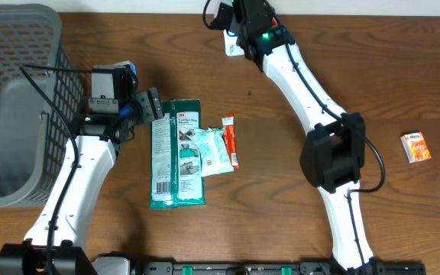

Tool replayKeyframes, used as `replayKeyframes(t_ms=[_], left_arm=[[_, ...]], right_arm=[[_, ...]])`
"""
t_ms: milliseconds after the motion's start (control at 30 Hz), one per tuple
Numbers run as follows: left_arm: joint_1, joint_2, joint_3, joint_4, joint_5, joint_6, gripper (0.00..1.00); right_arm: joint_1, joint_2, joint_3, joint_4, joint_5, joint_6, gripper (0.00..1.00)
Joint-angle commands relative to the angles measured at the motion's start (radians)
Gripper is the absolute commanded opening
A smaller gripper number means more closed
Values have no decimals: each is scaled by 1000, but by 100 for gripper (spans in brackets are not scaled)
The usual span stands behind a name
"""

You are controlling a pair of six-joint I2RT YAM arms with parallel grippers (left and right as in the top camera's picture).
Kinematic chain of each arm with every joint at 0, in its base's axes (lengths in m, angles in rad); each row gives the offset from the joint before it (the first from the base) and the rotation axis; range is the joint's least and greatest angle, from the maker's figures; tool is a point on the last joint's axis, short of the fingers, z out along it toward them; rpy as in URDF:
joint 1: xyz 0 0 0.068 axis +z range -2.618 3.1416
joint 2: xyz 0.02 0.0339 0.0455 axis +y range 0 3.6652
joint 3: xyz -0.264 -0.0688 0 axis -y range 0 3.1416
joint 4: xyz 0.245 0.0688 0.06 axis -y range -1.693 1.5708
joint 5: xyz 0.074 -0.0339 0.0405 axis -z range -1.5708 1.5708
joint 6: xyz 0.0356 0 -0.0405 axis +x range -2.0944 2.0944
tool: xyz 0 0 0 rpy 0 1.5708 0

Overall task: Scan the item barcode
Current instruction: 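Hold the red bag up against the white scanner with right gripper, then carry the red bag right and set it at the table's right edge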

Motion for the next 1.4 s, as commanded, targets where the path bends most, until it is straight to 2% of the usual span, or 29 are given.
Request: replayKeyframes(t_ms=[0, 200, 400, 633, 1167, 1367], left_arm=[[2, -5, 14, -2, -9, 13, 86], [2, -5, 14, -2, -9, 13, 85], [2, -5, 14, -2, -9, 13, 85], [2, -5, 14, -2, -9, 13, 85], [2, -5, 14, -2, -9, 13, 85], [2, -5, 14, -2, -9, 13, 85]], right_arm=[[10, 28, 18, 34, 68, -117, 1], [10, 75, 18, 39, 137, -204, 1], [10, 91, 18, 105, 158, -217, 1], [10, 91, 18, 84, 159, -278, 1], [9, 93, 18, 105, 159, -277, 1], [16, 64, 19, 97, 192, -204, 1]])
